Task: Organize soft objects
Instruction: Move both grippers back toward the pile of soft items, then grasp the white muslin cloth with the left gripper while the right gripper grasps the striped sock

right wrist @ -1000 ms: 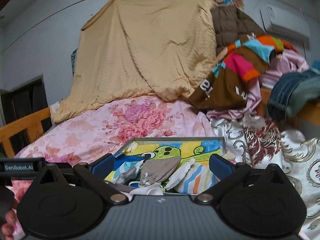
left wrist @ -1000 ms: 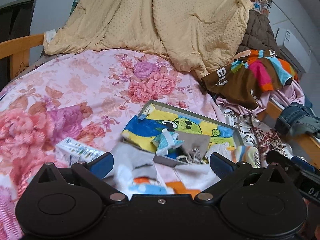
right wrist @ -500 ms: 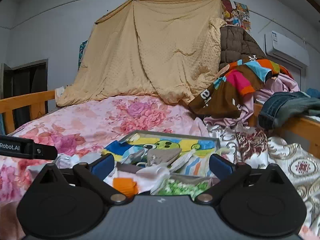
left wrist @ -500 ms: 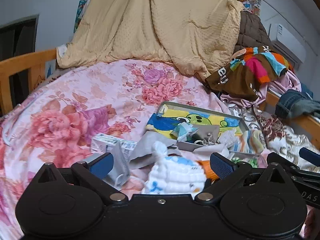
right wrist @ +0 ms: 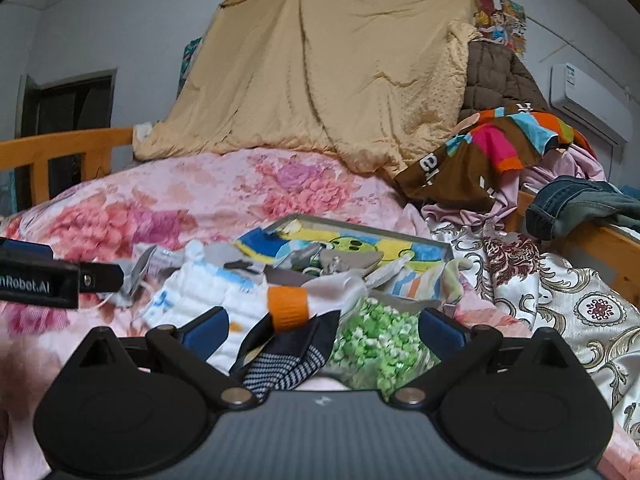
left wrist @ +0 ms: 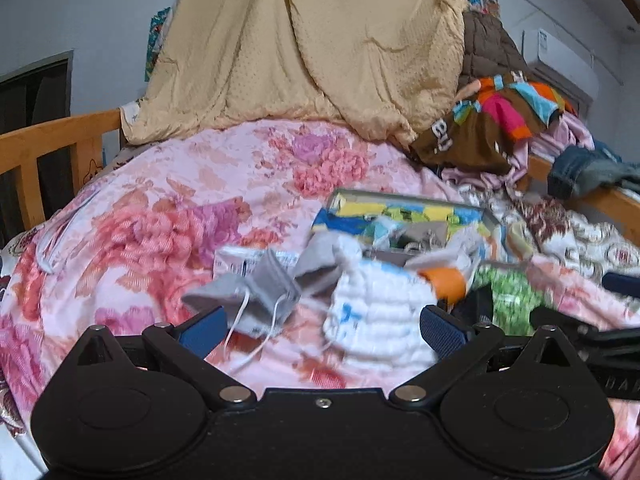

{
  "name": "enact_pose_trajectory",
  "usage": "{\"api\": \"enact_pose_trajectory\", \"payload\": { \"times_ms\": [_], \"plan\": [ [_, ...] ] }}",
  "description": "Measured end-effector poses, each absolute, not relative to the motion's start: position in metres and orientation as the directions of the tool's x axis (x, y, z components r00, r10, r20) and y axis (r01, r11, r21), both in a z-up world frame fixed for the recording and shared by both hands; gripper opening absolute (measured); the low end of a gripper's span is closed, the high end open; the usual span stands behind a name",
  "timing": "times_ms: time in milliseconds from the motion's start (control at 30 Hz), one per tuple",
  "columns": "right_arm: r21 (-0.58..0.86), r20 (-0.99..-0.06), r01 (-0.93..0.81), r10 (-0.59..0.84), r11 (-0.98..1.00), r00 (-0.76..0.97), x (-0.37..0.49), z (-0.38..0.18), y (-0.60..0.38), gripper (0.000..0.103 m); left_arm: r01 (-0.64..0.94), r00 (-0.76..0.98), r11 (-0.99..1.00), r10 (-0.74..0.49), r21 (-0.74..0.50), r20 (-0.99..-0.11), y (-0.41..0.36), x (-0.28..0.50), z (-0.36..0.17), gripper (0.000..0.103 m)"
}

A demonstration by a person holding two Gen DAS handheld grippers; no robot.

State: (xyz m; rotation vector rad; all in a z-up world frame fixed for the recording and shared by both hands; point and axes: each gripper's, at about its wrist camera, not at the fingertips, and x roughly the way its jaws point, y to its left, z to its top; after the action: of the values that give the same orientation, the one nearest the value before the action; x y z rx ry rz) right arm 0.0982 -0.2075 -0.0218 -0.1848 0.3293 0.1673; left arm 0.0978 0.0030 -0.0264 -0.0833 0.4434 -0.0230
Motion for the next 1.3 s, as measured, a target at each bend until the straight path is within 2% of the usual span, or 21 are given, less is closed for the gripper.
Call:
{"api": "enact_pose_trajectory", "payload": {
  "times_ms": [267,600,833,1067,1300],
  "plan": [
    [-0.194,-0.386,-0.217,0.129,0.957,0.913,0.099,-0.030,-0.196,0.103,0.017,0.889,0.998,-0.041,-0.055,-0.456,0.015,0.094,-0.041,0.102],
    [-0.178,-0.512,-0.298,0.170,0.938,0.842,0.116,-0.047,-0.186,0.103,0.064,0.873,0.997,-0.073,-0.036,-0.483,0.012,0.101,-0.058,0.102],
    [-0.128,-0.556,-0.276,0.161,0.953,0.815,0.127,-0.051,-0.191,0.103,0.170,0.858,0.985,-0.145,0.005,-0.492,-0.001,0.112,-0.058,0.102],
    [-0.079,-0.578,-0.240,0.152,0.967,0.801,0.137,-0.055,-0.199,0.103,0.301,0.862,0.941,-0.201,0.151,-0.465,-0.019,0.127,-0.055,0.102],
    [-0.030,-0.587,-0.203,0.147,0.979,0.796,0.147,-0.056,-0.209,0.103,0.387,0.835,0.903,-0.258,0.186,-0.486,-0.019,0.147,-0.060,0.102]
  ]
}}
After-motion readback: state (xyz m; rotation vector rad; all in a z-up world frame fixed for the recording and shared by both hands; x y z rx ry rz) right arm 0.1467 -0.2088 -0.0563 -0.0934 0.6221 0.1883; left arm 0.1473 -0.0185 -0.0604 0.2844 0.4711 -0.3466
